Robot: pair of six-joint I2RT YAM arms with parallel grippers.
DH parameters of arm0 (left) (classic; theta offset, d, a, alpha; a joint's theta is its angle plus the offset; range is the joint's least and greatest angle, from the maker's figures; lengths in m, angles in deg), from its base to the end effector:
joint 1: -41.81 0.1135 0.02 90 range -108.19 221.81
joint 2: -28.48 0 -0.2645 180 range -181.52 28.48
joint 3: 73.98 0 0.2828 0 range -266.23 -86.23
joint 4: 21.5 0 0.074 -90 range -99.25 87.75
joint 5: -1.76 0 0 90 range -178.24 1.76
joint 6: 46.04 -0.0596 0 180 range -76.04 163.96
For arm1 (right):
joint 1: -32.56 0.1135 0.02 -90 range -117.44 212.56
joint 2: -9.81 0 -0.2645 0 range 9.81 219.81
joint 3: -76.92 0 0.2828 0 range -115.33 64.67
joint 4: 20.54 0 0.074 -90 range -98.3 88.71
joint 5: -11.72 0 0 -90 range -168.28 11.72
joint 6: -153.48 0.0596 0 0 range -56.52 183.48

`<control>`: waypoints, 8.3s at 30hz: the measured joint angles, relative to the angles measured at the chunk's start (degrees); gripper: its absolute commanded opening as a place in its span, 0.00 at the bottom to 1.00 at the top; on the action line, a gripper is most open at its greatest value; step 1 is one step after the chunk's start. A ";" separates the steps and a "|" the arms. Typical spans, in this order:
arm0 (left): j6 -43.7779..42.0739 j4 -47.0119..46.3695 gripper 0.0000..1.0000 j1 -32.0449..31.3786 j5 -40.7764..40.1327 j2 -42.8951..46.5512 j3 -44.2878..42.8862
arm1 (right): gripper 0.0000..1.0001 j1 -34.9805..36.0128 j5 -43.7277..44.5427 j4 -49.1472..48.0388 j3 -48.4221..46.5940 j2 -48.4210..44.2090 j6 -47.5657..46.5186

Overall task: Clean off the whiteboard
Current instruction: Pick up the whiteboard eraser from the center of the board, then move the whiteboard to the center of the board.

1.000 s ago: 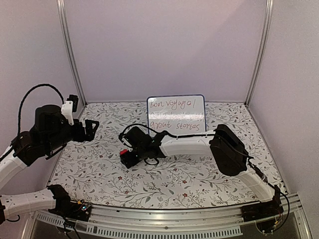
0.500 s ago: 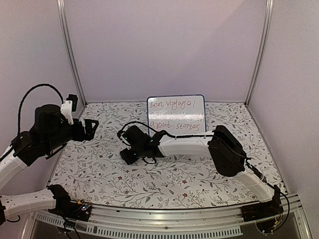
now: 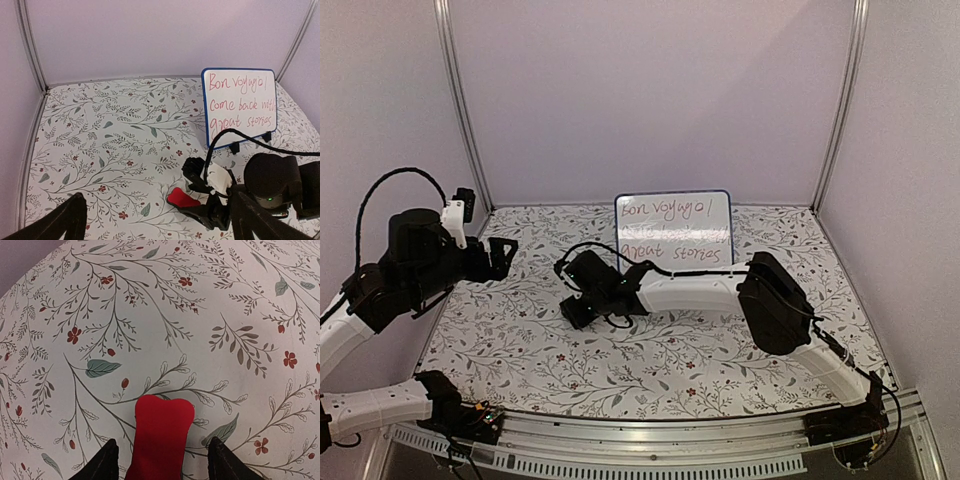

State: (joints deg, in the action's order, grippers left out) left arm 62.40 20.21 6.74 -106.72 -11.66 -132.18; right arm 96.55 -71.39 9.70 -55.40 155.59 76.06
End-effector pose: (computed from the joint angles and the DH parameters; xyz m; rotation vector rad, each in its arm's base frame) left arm 0.1796 -0.1030 0.3193 0.0772 1.9711 -0.2923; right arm 0.2739 0.5451 0.1044 -0.9797 2.1768 0.5194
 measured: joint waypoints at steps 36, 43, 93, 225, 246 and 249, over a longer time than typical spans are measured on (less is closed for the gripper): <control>1.27 0.55 1.00 0.37 1.42 -6.08 -0.55 | 0.25 -0.33 8.13 -9.55 37.40 -28.41 1.88; 7.50 0.04 1.00 -1.11 6.08 -14.03 -3.74 | 0.24 -4.20 13.62 -11.26 56.00 -47.47 6.43; 18.67 -5.11 0.62 -17.68 1.51 -88.17 -51.15 | 0.25 -13.81 25.55 -3.04 78.62 -84.78 19.17; 68.43 21.53 1.00 -37.07 -14.45 -80.91 -37.11 | 0.26 -13.81 18.53 -8.92 82.01 -83.52 19.52; 35.69 6.91 1.00 -29.38 -14.71 -46.97 -25.07 | 0.26 -13.81 18.21 -9.20 82.23 -82.90 18.23; 25.79 3.96 1.00 -21.90 -8.76 -39.91 -23.08 | 0.26 -13.81 17.49 -9.55 82.23 -82.75 18.01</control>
State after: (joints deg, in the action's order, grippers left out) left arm 88.19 24.16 -15.16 -115.49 -51.57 -155.26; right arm 82.73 -53.90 0.15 26.82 72.84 94.07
